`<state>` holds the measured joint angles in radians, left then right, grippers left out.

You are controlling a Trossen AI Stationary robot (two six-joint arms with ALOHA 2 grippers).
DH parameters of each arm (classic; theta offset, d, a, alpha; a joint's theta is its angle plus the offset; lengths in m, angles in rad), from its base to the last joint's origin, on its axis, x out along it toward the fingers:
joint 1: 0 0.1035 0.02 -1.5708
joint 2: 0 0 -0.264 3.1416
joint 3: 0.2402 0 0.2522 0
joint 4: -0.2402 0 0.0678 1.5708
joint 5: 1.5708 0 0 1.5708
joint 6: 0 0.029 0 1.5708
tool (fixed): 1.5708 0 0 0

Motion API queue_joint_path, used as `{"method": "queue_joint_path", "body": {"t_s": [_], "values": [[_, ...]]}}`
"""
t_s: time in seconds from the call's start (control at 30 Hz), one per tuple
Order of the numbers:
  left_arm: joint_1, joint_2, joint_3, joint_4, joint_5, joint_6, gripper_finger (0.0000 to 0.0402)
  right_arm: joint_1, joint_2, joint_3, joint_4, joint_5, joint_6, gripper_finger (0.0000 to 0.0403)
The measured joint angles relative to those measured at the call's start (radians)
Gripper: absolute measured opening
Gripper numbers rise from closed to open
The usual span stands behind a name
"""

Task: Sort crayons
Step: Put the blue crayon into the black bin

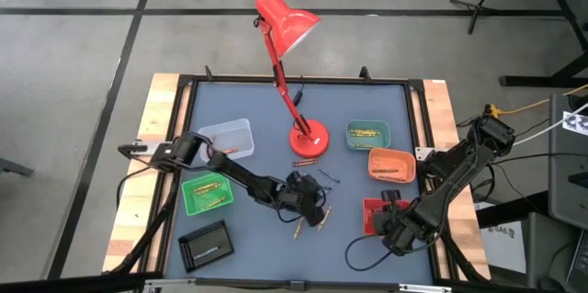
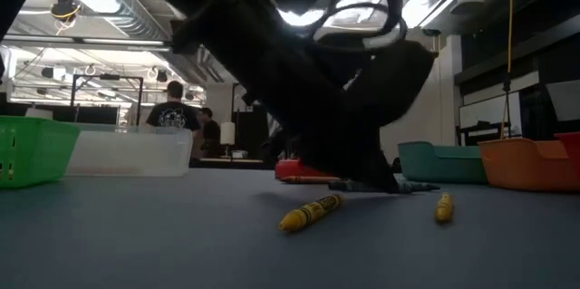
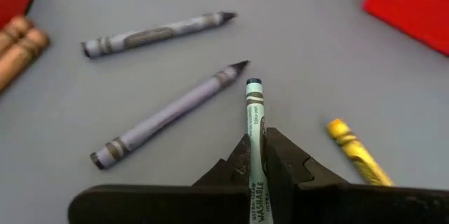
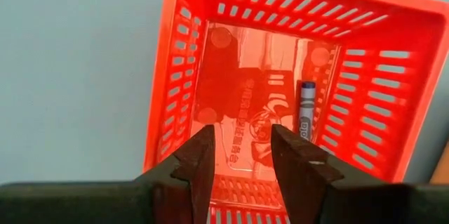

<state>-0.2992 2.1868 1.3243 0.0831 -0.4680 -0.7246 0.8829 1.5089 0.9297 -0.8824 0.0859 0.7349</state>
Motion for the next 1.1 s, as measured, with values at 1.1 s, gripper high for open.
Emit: {"method": "queue_joint_path", "body": {"t_s": [1.1], "values": [[-0.210,-0.494,0.003,-0.475,0.384,-0.083,0.0005,0.000,0.000,0.041,-0.001,0.001,-0.006,0.0138]]}}
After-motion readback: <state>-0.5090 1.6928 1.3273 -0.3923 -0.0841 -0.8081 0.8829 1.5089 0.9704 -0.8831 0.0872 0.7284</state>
